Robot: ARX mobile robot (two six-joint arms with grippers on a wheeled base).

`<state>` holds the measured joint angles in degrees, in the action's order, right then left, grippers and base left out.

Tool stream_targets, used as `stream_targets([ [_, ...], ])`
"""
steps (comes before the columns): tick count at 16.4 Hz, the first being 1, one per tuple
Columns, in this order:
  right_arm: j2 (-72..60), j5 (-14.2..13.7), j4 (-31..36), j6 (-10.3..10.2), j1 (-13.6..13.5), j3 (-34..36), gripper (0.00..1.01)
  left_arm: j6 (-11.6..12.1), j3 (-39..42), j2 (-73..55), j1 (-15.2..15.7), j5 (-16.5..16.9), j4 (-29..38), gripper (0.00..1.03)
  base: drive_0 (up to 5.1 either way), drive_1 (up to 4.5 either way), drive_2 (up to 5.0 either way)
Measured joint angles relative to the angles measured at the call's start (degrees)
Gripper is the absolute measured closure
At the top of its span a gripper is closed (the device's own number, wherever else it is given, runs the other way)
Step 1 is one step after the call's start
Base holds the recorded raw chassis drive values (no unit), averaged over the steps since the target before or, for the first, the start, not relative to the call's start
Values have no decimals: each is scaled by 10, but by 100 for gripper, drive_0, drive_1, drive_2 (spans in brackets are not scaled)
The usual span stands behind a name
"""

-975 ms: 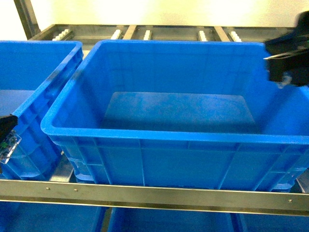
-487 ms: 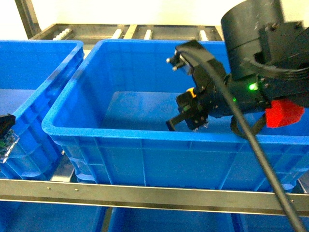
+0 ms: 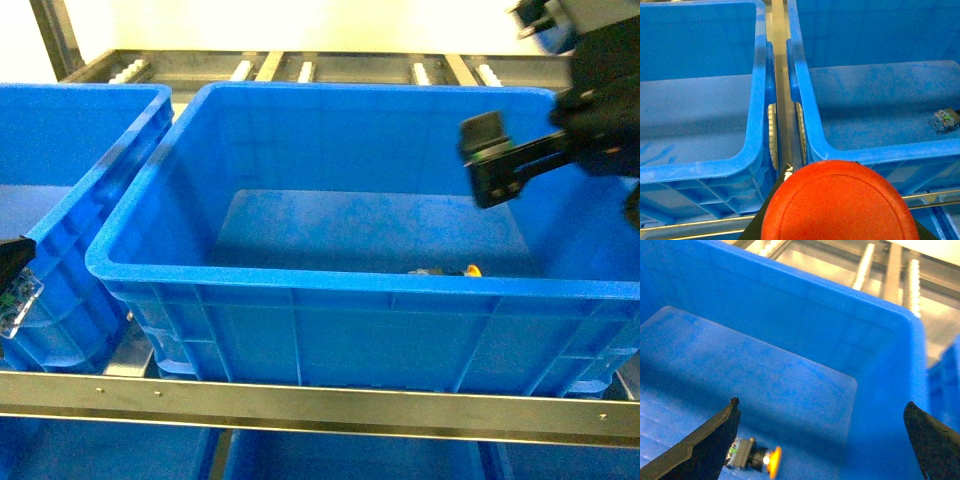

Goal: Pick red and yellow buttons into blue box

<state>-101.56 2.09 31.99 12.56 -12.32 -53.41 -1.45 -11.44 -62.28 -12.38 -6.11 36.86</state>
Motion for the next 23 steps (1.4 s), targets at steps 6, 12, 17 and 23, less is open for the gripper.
stream_targets([
  [6, 481, -64, 91, -58, 180, 429, 3, 0, 0, 0, 0, 1, 0, 79, 0, 0, 0],
  [12, 570, -88, 28, -67, 179, 487, 3, 0, 0, 0, 0, 1, 0, 79, 0, 0, 0],
  [17, 668, -118, -38, -77, 157, 518, 3, 0, 0, 0, -1, 1, 0, 79, 0, 0, 0],
  [23, 666, -118, -41, -80, 157, 518, 3, 6, -82, -54, 0, 24, -2, 79, 0, 0, 0],
])
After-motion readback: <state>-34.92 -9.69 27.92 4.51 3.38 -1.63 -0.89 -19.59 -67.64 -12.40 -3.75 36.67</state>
